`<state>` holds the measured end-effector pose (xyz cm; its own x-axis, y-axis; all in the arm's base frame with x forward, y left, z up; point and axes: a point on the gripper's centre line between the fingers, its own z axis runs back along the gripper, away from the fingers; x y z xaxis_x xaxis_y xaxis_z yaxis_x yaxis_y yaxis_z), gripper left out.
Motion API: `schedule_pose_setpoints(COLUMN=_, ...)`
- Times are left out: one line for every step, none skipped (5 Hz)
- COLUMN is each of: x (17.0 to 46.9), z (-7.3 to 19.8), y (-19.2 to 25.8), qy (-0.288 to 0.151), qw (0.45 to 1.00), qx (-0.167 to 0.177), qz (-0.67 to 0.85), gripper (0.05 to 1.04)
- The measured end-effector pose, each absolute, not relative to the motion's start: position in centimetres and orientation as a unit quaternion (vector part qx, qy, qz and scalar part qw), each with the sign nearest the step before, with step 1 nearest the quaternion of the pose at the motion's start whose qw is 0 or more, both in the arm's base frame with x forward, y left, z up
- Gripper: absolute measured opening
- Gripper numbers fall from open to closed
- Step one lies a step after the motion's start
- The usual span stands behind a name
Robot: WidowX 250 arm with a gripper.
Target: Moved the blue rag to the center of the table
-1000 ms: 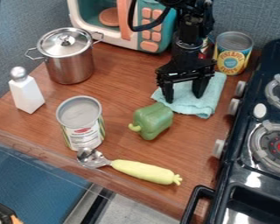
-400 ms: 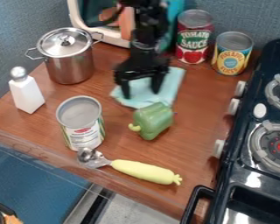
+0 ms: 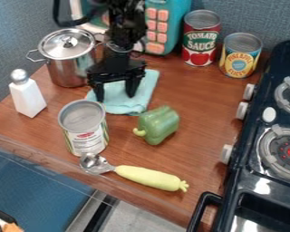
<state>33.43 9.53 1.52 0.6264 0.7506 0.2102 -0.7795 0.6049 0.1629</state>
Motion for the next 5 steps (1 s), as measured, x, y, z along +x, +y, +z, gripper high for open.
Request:
schedule_pose_setpoints(x=32.6, z=1.6, y=9.9, qy=-0.057, qw=0.893, qx=0.123, qz=0.430, gripper=1.001)
schedule_pose_setpoints(x=33.7, z=1.6, y=8.6, qy=-0.043, qw=0.891, qx=0.098, qz=0.442, gripper=1.000)
schedule_pose_setpoints(x=35.7, z=1.8, y=5.3, qy=-0.044, qw=0.895, qx=0.055, qz=0.440, gripper=1.000)
schedule_pose_setpoints(x=36.6, z=1.9, y=2.5, qy=-0.038, qw=0.902, qx=0.036, qz=0.428, gripper=1.000)
schedule_pose_setpoints(x=37.0, z=2.0, y=2.2, qy=-0.037, qw=0.901, qx=0.030, qz=0.430, gripper=1.000)
